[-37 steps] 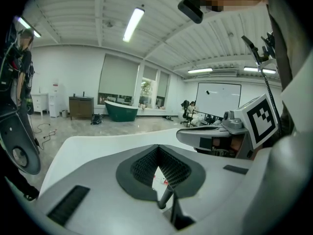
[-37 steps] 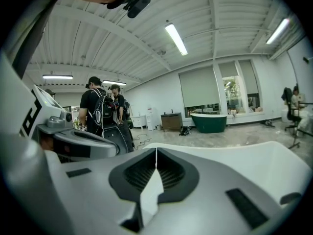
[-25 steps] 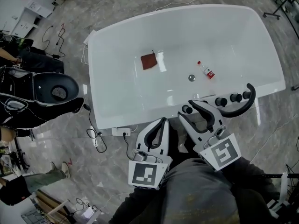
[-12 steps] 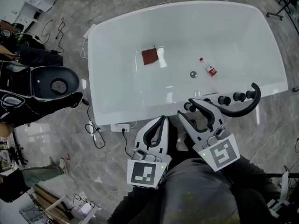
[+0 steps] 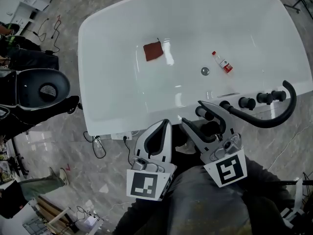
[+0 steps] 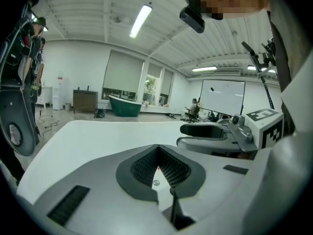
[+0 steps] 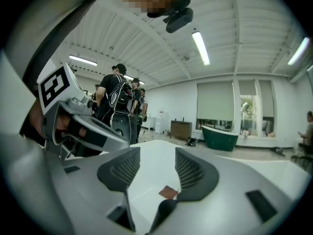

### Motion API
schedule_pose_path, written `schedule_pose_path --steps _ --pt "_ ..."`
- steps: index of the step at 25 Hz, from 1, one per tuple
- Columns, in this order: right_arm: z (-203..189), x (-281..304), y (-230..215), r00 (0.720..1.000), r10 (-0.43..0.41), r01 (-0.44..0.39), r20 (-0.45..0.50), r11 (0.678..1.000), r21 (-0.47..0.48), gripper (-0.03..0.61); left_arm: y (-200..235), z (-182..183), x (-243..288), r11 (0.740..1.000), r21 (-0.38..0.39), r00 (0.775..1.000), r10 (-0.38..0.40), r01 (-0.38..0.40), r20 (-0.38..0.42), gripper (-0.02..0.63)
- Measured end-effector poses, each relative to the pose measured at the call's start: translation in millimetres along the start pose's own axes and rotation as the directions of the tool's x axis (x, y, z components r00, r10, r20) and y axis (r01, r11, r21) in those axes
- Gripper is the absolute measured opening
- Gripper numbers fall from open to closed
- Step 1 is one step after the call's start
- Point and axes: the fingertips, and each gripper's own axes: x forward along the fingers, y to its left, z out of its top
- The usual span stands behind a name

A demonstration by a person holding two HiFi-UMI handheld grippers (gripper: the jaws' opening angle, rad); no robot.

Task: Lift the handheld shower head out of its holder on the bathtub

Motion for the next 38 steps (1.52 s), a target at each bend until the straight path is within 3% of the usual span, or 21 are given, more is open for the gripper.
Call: schedule_pose_path --steps 6,14,24,25,28,38 --pt "10 2 -14 0.997 -0.029 0.033 0.072 0.998 -0.05 0.21 -3 -20 18 1.0 -0.013 0.999 -0.028 0.028 -0.033 0.002" --pt "-33 15 -25 0.999 -0.038 0.038 0.012 0.999 -0.007 0.212 1 -29 41 0.999 -0.003 0.998 -0.043 0.043 -0.041 0.002" --pt "-89 18 -24 0.995 -0.074 0.077 -0.074 0.996 0.04 0.21 8 -60 54 0.998 -0.019 0.99 -0.055 0.053 -0.126 0.002" --pt "-91 18 -22 0.994 -0.073 0.077 -0.077 0.996 0.042 0.205 8 -59 55 0.998 -0.017 0.99 -0.056 0.054 -0.127 0.002" --pt "-92 17 -14 0.995 -0.072 0.073 -0.076 0.997 0.017 0.063 5 -58 58 0.998 -0.016 0.99 -0.059 0.057 -0.132 0.002" --pt "-92 19 -15 0.992 -0.083 0.085 -0.093 0.996 0.018 0.058 10 -58 52 0.998 -0.015 0.987 -0.064 0.062 -0.15 0.002"
